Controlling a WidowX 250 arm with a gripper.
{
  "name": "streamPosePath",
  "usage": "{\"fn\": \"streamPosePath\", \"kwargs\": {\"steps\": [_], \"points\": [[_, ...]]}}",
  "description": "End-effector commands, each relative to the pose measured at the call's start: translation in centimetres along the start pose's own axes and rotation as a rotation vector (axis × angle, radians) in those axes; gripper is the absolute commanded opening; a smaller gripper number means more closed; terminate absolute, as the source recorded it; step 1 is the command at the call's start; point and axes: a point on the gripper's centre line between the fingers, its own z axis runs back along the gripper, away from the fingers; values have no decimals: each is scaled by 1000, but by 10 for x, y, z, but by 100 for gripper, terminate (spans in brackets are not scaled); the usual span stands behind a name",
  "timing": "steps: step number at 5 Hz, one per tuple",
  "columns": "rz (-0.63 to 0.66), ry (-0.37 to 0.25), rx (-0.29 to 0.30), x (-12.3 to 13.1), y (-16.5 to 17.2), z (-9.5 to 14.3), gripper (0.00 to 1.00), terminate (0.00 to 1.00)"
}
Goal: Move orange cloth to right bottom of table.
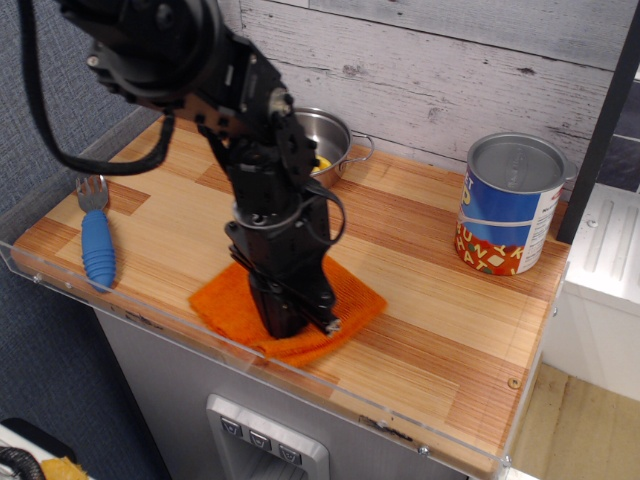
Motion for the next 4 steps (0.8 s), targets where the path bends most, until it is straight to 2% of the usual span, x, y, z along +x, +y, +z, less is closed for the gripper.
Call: {"fn": "streamPosePath", "kwargs": {"steps": [1, 3, 4], "points": [[45, -48, -20, 21, -25, 12, 0, 0], [100, -47, -67, 35, -47, 7, 0, 0], [127, -42, -52, 39, -57, 8, 0, 0]]}}
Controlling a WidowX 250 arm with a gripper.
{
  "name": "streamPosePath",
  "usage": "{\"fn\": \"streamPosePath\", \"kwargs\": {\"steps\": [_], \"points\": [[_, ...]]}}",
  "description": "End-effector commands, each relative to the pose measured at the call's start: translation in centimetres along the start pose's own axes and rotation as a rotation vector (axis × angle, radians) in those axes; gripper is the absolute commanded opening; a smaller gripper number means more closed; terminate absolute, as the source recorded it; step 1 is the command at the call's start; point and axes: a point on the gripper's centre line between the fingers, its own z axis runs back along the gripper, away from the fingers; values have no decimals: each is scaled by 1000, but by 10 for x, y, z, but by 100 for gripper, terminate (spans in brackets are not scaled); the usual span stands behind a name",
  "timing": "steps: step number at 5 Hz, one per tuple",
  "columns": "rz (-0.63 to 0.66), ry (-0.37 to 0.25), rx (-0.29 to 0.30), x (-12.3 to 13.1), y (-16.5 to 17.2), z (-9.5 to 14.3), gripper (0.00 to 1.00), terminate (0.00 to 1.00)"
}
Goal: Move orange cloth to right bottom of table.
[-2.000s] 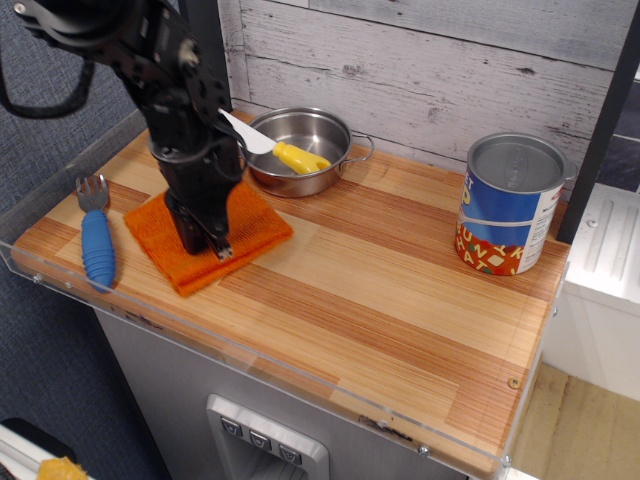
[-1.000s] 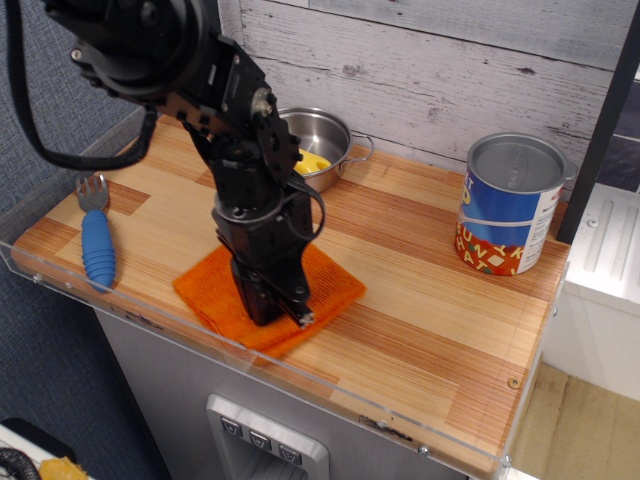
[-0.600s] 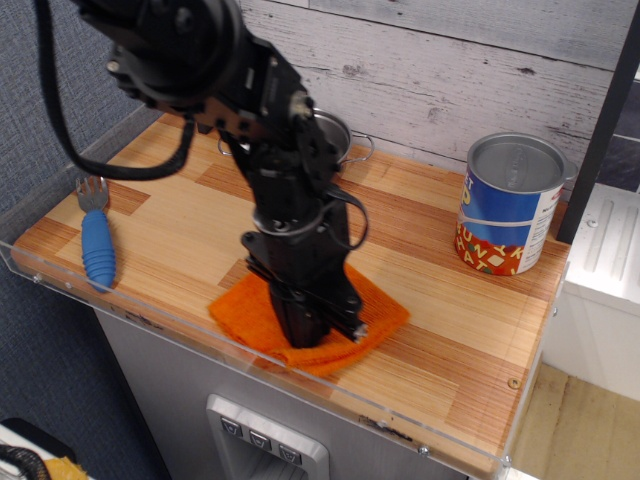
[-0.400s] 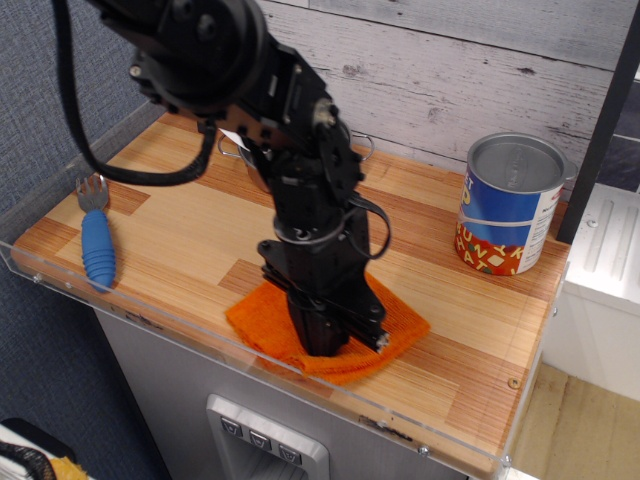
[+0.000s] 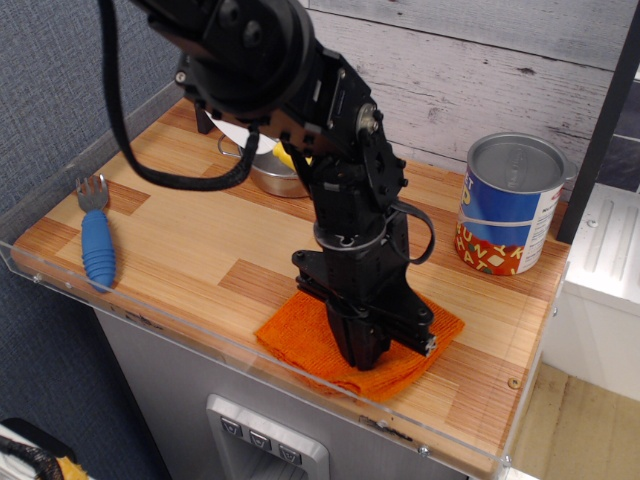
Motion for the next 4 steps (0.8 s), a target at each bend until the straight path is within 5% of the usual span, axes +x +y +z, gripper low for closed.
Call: {"fn": "streamPosePath", "kwargs": {"steps": [1, 3, 4], "points": [[40, -28, -2, 13, -14, 12, 0, 0], [70, -30, 29, 13, -9, 24, 0, 0], [55, -49, 49, 15, -3, 34, 100, 0]]}}
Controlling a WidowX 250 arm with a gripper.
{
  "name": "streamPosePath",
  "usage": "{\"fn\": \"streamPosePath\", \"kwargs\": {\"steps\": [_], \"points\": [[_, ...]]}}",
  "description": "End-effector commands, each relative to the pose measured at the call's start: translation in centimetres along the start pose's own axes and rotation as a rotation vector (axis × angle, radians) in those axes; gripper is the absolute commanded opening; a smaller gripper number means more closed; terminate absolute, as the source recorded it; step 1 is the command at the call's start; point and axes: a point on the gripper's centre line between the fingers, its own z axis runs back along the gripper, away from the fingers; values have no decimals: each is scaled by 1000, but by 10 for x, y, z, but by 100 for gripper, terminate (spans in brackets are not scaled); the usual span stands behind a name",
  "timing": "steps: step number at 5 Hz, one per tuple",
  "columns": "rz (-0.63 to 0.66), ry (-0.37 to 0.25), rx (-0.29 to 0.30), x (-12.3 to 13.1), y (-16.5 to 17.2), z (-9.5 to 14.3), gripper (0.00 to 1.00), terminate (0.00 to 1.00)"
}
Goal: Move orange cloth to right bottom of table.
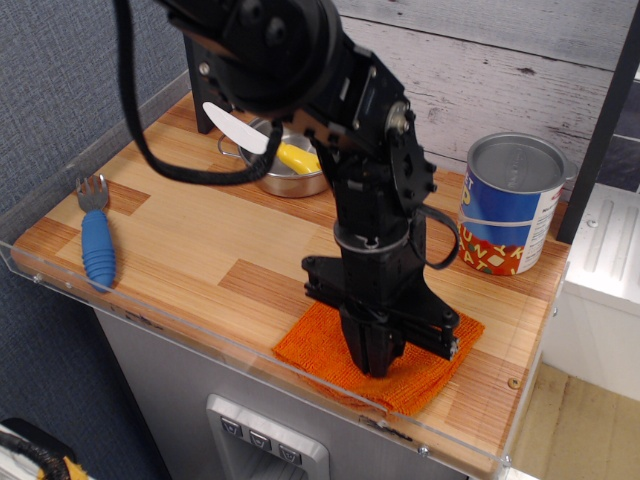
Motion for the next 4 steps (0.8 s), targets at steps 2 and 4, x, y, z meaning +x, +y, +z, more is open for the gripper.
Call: {"fn": "streamPosePath", "kwargs": {"steps": [2, 4], "points": [[-7, -135, 10, 18, 16, 55, 100, 0], [-49, -154, 95, 19, 37, 83, 100, 0]]}}
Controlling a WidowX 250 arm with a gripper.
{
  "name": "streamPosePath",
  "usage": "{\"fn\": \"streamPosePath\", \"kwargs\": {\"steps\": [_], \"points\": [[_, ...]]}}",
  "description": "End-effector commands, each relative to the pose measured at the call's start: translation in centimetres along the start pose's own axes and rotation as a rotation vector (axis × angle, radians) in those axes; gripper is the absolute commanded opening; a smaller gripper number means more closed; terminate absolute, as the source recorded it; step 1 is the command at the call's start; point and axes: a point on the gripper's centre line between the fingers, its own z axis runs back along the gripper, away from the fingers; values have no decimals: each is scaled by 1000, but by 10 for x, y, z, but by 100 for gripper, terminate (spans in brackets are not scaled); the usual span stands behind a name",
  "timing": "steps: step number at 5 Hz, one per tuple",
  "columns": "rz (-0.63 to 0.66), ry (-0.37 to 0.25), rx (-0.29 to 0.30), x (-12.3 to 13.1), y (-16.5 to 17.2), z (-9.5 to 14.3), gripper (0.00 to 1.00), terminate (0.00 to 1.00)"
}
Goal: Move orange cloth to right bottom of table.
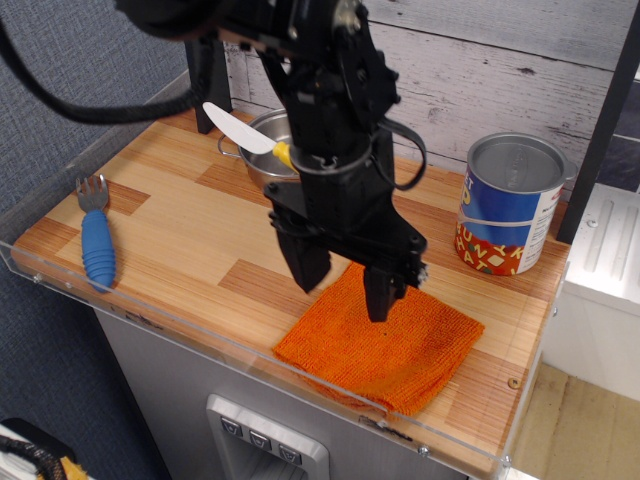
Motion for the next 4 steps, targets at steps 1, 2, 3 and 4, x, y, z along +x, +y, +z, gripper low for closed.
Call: {"fn": "streamPosePath", "kwargs": {"steps": [1, 2, 3, 4], "points": [[-53, -76, 130, 23, 41, 51, 100, 0], [-61, -74, 185, 23, 67, 65, 100, 0], [-44, -35, 217, 18, 102, 74, 100, 0], [25, -12, 234, 3, 143, 81, 100, 0]]}}
